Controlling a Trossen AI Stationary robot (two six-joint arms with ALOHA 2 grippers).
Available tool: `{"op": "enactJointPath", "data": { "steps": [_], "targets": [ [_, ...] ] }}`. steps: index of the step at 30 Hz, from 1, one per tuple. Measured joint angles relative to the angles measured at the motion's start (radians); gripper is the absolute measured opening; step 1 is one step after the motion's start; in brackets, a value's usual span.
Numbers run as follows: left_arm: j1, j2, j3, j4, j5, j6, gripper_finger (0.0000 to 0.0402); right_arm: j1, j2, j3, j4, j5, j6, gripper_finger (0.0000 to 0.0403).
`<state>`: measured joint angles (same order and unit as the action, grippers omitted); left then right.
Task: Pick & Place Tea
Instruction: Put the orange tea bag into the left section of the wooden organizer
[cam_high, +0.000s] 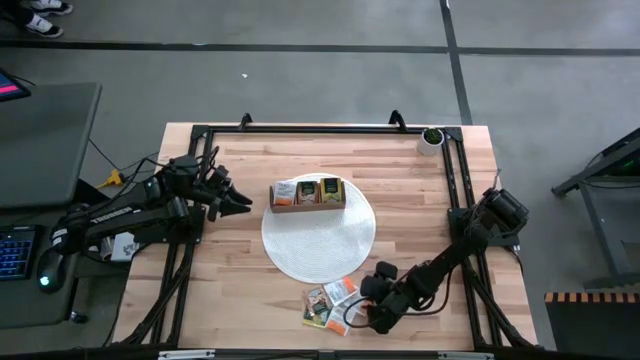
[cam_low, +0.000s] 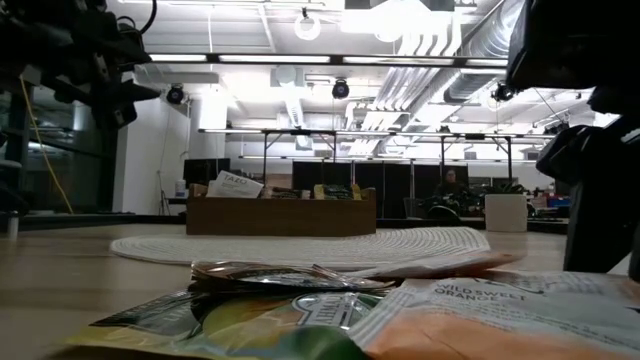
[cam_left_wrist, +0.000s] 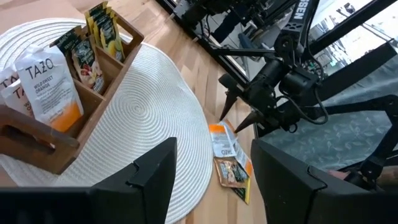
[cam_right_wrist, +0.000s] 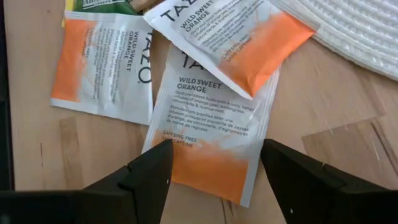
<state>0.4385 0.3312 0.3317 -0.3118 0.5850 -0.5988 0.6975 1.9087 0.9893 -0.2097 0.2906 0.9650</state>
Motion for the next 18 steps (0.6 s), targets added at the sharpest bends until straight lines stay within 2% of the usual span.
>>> {"op": "enactJointPath", "data": {
  "steps": [7, 18],
  "targets": [
    [0.0, 0.0, 0.0, -0.007, -0.004, 0.019, 0.0204, -0.016, 0.004, 0.0, -0.022, -0.013, 0.007, 0.0188],
    [0.0, 0.0, 0.0, -0.013, -0.02, 0.018, 0.0204, -0.019, 0.008, 0.0, -0.044, -0.039, 0.155, 0.0053]
  ]
}}
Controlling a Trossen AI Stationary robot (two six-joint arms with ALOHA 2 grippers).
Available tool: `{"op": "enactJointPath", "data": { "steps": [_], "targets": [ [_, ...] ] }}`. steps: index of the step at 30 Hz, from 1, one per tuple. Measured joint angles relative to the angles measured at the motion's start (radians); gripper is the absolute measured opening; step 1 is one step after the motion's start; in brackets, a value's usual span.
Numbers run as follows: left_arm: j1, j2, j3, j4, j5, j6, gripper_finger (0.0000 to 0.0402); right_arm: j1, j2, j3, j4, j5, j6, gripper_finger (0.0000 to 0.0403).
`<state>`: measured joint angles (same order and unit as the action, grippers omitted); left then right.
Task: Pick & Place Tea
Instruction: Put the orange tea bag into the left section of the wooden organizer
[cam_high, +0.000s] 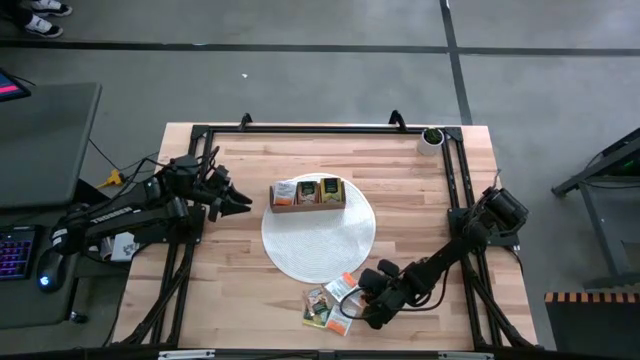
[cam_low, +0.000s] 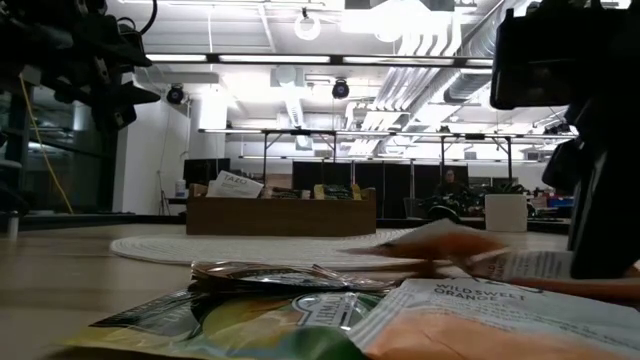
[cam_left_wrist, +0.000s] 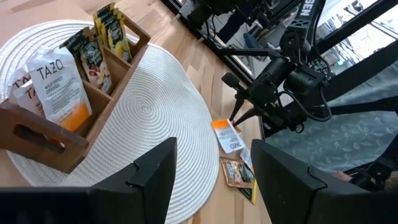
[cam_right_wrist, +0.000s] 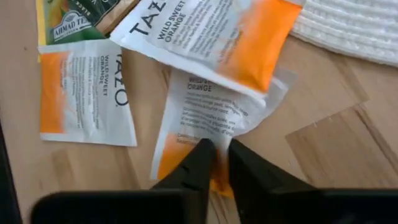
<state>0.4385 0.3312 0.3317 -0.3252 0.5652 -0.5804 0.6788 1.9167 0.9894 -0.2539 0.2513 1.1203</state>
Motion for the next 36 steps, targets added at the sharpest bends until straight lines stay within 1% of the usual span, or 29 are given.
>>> {"op": "enactJointPath", "data": {
  "steps": [2, 3, 9, 12, 17, 20, 22, 26, 29, 31, 34, 36],
  "targets": [
    [0.0, 0.0, 0.0, 0.0, 0.0, 0.0, 0.0204, 0.0, 0.0, 0.0, 0.0, -0.004, 0.013, 0.0021],
    [0.0, 0.0, 0.0, 0.0, 0.0, 0.0, 0.0204, 0.0, 0.0, 0.0, 0.001, -0.004, 0.016, 0.0013],
    [0.0, 0.0, 0.0, 0.0, 0.0, -0.008, 0.0204, 0.001, -0.007, 0.0, -0.007, -0.008, 0.028, 0.0006],
    [0.0, 0.0, 0.0, 0.0, 0.001, -0.019, 0.0204, 0.0, -0.032, -0.004, -0.052, -0.031, 0.037, 0.0005],
    [0.0, 0.0, 0.0, 0.0, 0.001, -0.032, 0.0204, 0.012, -0.103, -0.009, -0.167, -0.068, 0.028, 0.0003],
    [0.0, 0.0, 0.0, 0.0, 0.001, -0.035, 0.0204, 0.029, -0.154, -0.013, -0.296, -0.069, 0.034, 0.0002],
    [0.0, 0.0, 0.0, 0.0, 0.001, -0.035, 0.0204, 0.039, -0.188, -0.015, -0.379, -0.048, 0.048, 0.0001],
    [0.0, 0.0, 0.0, 0.0, 0.002, -0.035, 0.0204, 0.043, -0.264, 0.014, -0.524, 0.064, 0.085, 0.0001],
    [0.0, 0.0, 0.0, 0.0, -0.002, -0.037, 0.0204, 0.022, -0.299, 0.041, -0.585, 0.2, 0.084, 0.0001],
    [0.0, 0.0, 0.0, 0.004, -0.01, -0.056, 0.0204, -0.003, -0.319, 0.067, -0.595, 0.304, 0.076, 0.0001],
    [0.0, 0.001, 0.0, 0.043, -0.02, -0.083, 0.0204, -0.059, -0.316, 0.112, -0.583, 0.458, -0.006, 0.0],
    [0.0, 0.001, 0.0, 0.075, -0.026, -0.099, 0.0204, -0.109, -0.308, 0.14, -0.518, 0.558, -0.108, 0.0]
  ]
}}
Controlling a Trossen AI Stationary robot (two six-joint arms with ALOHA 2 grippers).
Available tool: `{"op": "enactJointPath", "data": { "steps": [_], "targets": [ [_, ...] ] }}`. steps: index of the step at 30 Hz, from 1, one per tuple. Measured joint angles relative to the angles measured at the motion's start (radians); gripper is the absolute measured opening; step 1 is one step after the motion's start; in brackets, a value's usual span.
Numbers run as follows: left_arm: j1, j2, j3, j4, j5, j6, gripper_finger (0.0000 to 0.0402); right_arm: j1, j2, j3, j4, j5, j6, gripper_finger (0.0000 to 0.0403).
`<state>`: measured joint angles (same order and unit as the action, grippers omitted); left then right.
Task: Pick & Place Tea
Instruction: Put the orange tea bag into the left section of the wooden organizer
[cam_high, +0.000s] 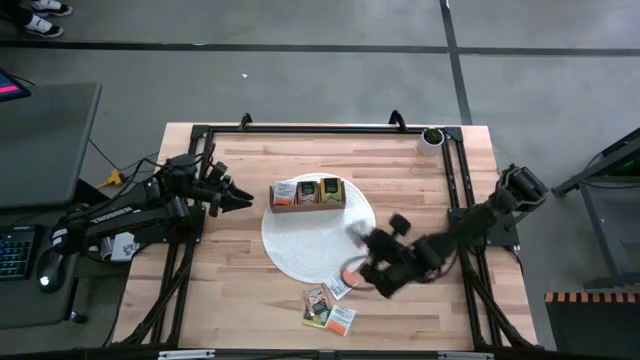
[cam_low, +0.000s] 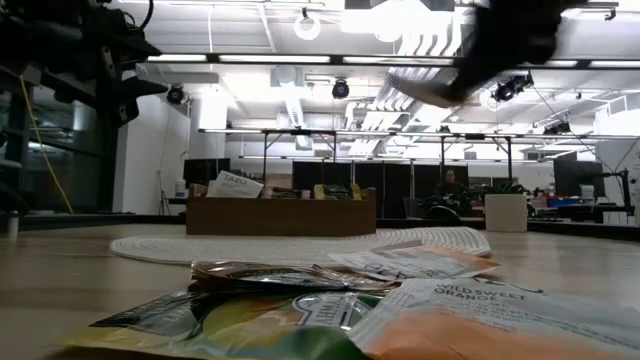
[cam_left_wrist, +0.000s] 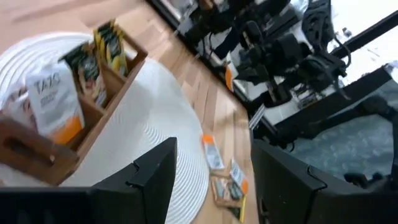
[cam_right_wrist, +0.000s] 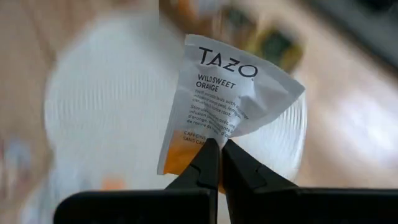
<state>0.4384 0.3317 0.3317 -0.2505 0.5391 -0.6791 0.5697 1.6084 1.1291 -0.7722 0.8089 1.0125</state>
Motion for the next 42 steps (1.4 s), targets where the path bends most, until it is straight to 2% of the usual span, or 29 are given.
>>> {"op": "enactJointPath", "data": {
  "steps": [3, 8, 16, 19, 27, 32, 35, 42],
  "targets": [
    [0.0, 0.0, 0.0, 0.059, -0.021, -0.016, 0.0204, -0.084, 0.002, 0.024, 0.181, 0.09, -0.209, 0.0],
    [0.0, 0.0, 0.0, 0.176, -0.047, -0.062, 0.0204, -0.21, 0.004, 0.028, 0.527, 0.144, -0.579, 0.0],
    [0.0, 0.022, 0.0, 0.406, -0.105, -0.087, 0.0204, -0.355, 0.004, 0.029, 0.882, 0.096, -0.874, 0.0],
    [0.0, 0.08, 0.001, 0.477, -0.109, -0.046, 0.0204, -0.387, 0.004, 0.029, 0.927, 0.074, -0.913, 0.0],
    [0.0, 0.288, 0.017, 0.563, -0.179, 0.233, 0.0204, -0.424, 0.004, 0.029, 0.973, 0.052, -0.886, 0.0],
    [0.0, 0.422, 0.06, 0.679, -0.169, 0.297, 0.0204, -0.44, 0.004, 0.029, 0.989, 0.013, -0.886, 0.0],
    [0.0, 0.51, 0.102, 0.731, -0.148, 0.324, 0.0204, -0.446, 0.004, 0.029, 0.987, 0.02, -0.889, 0.0],
    [0.0, 0.691, 0.258, 0.73, -0.09, 0.39, 0.0204, -0.459, 0.004, 0.029, 0.982, 0.011, -0.89, 0.0]
  ]
}}
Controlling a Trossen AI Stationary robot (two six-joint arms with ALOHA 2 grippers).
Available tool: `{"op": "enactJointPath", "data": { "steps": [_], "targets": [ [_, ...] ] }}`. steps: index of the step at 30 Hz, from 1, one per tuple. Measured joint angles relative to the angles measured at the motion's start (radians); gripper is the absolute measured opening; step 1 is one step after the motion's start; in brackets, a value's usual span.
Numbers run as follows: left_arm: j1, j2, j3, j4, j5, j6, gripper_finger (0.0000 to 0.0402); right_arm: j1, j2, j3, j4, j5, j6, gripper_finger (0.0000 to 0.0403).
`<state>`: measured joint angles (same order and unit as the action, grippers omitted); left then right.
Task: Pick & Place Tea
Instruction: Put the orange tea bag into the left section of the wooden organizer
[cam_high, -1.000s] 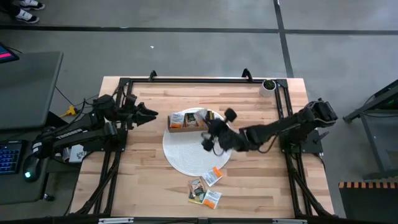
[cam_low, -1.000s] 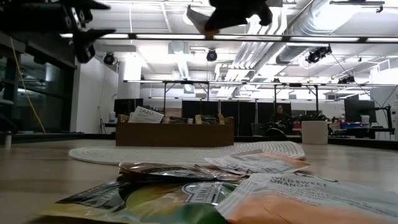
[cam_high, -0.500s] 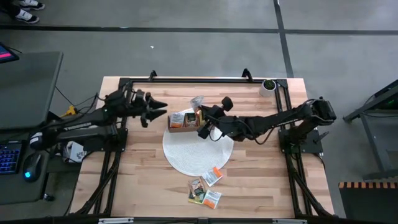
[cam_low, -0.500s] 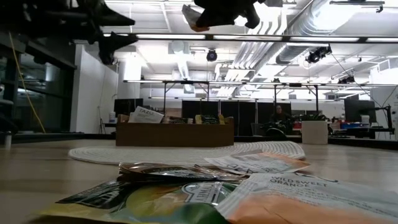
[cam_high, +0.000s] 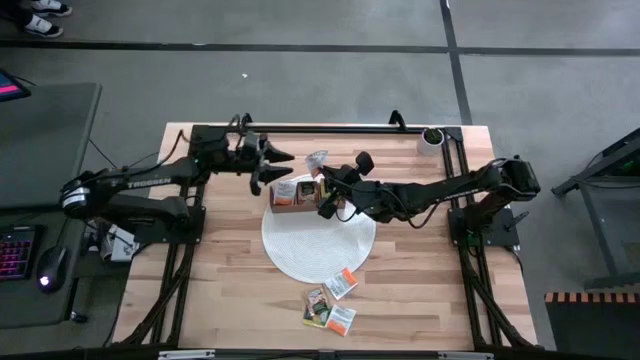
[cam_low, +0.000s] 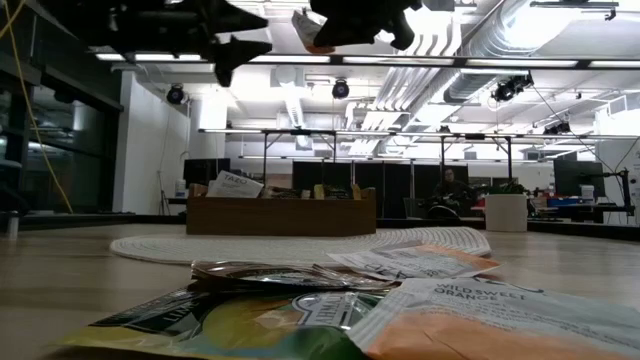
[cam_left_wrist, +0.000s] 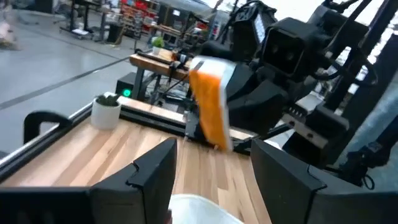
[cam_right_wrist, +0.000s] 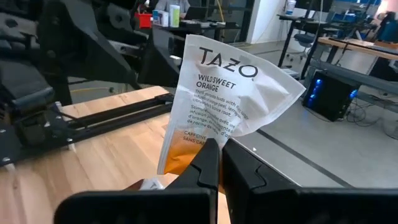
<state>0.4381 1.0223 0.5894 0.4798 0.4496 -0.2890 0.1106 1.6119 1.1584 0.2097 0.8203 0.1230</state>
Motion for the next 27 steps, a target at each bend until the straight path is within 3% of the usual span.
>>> {"op": "enactJointPath", "data": {
  "steps": [8, 18, 27],
  "targets": [
    [0.0, 0.089, 0.121, -0.009, 0.02, 0.058, 0.0204, -0.004, 0.0, 0.0, -0.016, 0.026, 0.0, 0.0],
    [0.0, 0.09, 0.138, -0.01, 0.008, 0.079, 0.0204, -0.028, 0.0, 0.0, -0.032, 0.008, 0.032, 0.0],
    [0.0, 0.17, 0.138, 0.04, -0.034, 0.075, 0.0204, -0.04, 0.0, 0.0, -0.031, -0.016, 0.033, 0.0]
  ]
}}
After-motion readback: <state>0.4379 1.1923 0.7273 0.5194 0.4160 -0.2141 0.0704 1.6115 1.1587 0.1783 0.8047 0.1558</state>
